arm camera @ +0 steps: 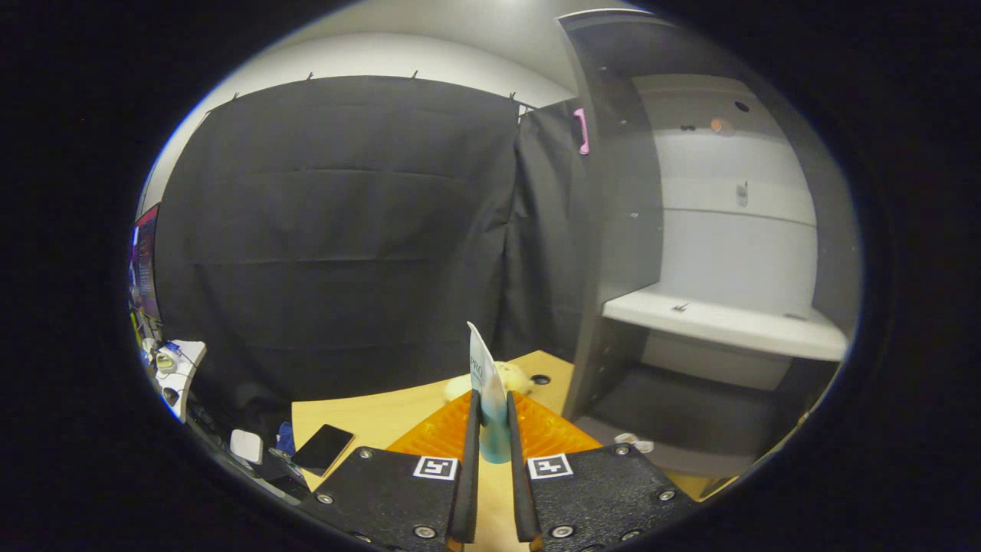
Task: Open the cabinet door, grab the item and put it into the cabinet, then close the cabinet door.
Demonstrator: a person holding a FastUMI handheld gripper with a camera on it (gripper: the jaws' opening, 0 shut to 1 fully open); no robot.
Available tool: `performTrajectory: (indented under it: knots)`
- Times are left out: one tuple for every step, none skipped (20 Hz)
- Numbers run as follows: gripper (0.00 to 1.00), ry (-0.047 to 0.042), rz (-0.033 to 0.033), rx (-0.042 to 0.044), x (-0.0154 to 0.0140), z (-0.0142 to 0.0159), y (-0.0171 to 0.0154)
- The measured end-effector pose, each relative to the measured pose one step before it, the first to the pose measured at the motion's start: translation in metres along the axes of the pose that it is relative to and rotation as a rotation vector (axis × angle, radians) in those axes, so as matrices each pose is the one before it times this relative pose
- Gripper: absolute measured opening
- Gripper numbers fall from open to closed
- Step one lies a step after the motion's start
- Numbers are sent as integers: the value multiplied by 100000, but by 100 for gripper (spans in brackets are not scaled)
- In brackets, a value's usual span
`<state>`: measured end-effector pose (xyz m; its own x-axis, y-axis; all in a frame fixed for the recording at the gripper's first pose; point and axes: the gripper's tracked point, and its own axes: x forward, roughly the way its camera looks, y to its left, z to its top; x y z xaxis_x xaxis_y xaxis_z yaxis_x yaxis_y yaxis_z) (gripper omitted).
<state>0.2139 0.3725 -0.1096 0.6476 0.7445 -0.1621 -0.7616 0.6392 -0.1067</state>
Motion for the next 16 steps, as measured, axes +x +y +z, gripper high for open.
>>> performTrajectory:
  knots:
    - [19, -779, -2758, 94, -196, 1028, -943]
    - [19, -1185, -2996, -653, -119, 1212, -1169]
    - [19, 131, -3863, -1591, 202, 877, -1412]
    - [19, 441, -3694, -1372, 176, 659, -1379]
    - [19, -35, -2555, -289, 252, 790, -984]
    - [19, -112, -2771, 687, 259, 647, -1141]
    - [19, -398, -2446, 391, 247, 487, -1052]
    - [19, -439, -2883, -779, 420, 155, -1177]
    - [19, -256, -2720, -425, 570, 373, -1082]
    - [19, -493, -2254, 539, 441, 534, -1091]
    - [19, -625, -1584, 1495, 389, 788, -577]
    - [19, -733, -1501, 1405, 564, 769, -645]
    - [19, -881, -1754, 168, 567, 481, -600]
    - [19, -707, -2359, -789, 610, 520, -951]
    - [19, -381, -2263, -349, 150, 442, -691]
    - [19, -188, -1879, 698, 562, 534, -818]
